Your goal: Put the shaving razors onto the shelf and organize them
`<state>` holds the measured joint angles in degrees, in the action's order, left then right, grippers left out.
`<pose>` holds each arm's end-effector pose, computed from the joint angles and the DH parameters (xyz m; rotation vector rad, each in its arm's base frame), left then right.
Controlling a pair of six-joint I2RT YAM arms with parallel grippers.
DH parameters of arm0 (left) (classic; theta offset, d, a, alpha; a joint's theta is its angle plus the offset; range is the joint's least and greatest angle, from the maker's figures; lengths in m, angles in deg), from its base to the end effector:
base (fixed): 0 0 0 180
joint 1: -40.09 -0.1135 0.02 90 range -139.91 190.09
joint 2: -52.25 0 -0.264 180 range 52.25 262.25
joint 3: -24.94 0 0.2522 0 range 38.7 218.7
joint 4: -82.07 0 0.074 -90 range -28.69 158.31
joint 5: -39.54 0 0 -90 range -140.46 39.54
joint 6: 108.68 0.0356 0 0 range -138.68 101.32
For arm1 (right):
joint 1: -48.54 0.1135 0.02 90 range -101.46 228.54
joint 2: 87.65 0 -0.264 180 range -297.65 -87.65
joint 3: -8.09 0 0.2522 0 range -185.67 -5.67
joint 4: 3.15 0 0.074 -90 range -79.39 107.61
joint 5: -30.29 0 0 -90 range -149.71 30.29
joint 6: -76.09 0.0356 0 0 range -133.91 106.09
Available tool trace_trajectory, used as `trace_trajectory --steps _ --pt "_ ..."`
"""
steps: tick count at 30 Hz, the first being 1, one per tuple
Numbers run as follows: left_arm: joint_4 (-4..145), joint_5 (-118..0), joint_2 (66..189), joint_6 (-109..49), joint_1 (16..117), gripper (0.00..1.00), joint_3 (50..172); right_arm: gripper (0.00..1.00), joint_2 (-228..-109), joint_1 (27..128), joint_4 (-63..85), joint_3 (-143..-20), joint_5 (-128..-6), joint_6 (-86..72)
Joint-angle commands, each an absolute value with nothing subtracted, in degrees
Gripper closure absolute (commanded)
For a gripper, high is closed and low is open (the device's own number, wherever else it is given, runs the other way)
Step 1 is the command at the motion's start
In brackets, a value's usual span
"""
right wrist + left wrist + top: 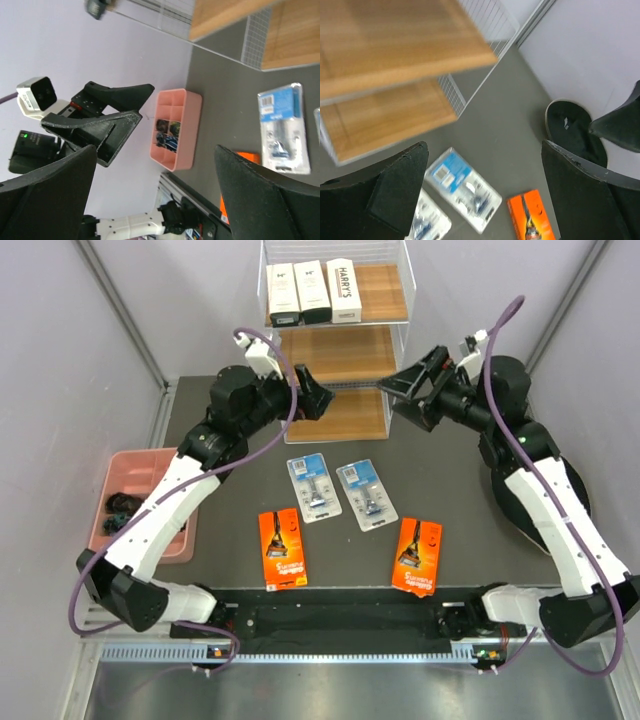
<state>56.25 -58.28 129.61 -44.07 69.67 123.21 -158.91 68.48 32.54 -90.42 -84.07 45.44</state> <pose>0.2643 -0.1556 0.4518 0.1708 1.7164 -0.8336 0.2438 0.1041 0.4634 0.3046 1.8894 1.3482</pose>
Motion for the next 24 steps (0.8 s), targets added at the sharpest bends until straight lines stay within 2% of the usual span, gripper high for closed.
trace_trajectory --steps 1,13,24 --pt "51.61 -56.09 127.66 -44.52 69.79 0.01 119.13 0.01 -156.21 67.96 31.44 -84.96 -83.18 42.26" --pt "51.34 -53.10 126.34 -51.19 69.79 0.01 101.65 0.01 -151.90 69.63 35.39 -70.63 -79.49 36.37" --pt "47.04 -47.57 134.50 -56.21 70.15 0.01 98.20 0.01 -151.98 72.97 33.90 -62.71 -77.29 35.93"
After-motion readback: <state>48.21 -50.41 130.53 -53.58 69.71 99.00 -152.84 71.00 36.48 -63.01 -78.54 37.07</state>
